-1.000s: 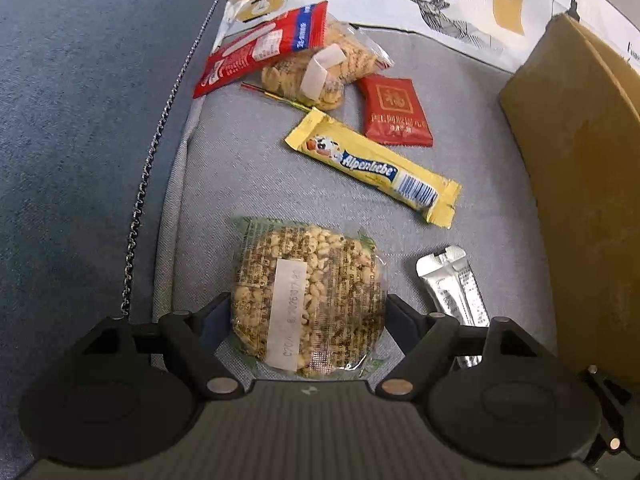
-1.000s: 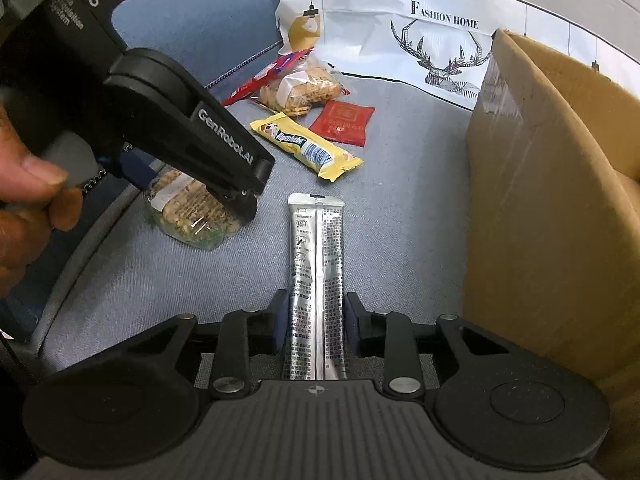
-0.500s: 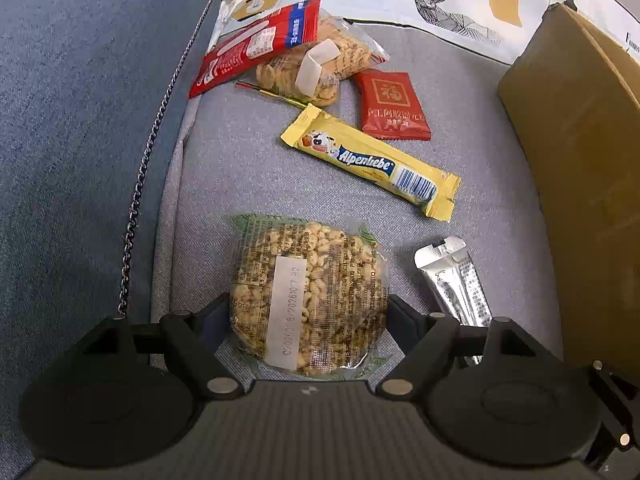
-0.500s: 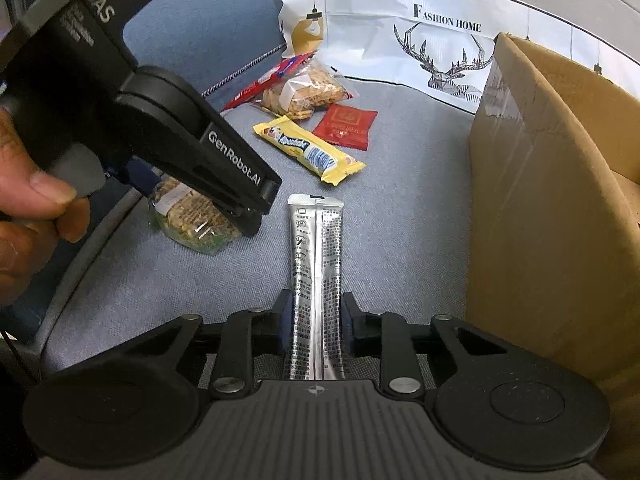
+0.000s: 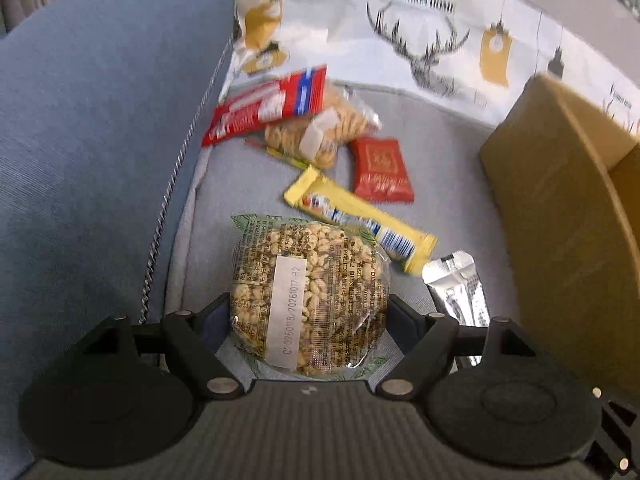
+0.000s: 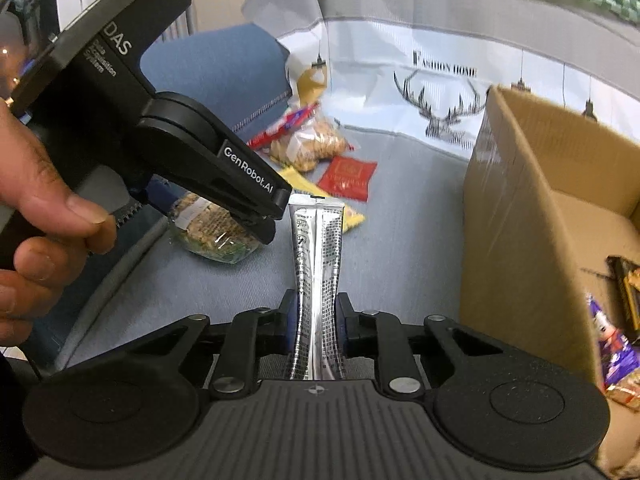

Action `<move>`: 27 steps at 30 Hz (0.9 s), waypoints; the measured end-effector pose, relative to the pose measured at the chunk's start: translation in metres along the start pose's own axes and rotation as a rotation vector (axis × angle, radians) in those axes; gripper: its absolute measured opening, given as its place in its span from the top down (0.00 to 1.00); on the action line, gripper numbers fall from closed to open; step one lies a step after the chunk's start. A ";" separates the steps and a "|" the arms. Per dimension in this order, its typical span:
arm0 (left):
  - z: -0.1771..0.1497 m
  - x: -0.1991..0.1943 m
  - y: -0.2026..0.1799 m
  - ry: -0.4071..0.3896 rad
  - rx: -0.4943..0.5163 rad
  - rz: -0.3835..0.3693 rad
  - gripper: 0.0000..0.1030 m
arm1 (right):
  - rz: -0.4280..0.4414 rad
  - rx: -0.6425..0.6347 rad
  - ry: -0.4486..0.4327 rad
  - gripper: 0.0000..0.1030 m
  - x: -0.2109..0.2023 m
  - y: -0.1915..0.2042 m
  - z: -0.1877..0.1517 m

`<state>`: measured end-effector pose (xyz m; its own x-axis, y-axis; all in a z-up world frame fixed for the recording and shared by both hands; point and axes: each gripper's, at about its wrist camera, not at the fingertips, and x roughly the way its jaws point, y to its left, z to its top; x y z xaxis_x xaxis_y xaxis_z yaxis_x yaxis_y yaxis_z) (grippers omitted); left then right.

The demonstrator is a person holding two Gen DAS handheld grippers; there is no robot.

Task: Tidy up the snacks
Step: 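Lift the peanut pack and silver stick pack and carry both over the box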

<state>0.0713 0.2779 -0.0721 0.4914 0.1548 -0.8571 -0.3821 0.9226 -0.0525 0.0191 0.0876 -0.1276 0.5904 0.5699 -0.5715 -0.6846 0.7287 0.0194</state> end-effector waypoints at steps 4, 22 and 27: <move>0.001 -0.020 0.002 -0.076 -0.014 -0.028 0.19 | -0.014 -0.006 -0.059 0.80 -0.017 -0.001 0.004; -0.001 -0.082 -0.025 -0.338 0.018 -0.100 0.19 | -0.061 0.036 -0.289 0.80 -0.106 -0.052 0.040; 0.004 -0.098 -0.044 -0.396 0.033 -0.135 0.19 | -0.097 0.101 -0.353 0.80 -0.133 -0.093 0.061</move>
<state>0.0432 0.2237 0.0161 0.8008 0.1493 -0.5801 -0.2714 0.9538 -0.1291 0.0304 -0.0330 -0.0038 0.7733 0.5795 -0.2573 -0.5831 0.8094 0.0703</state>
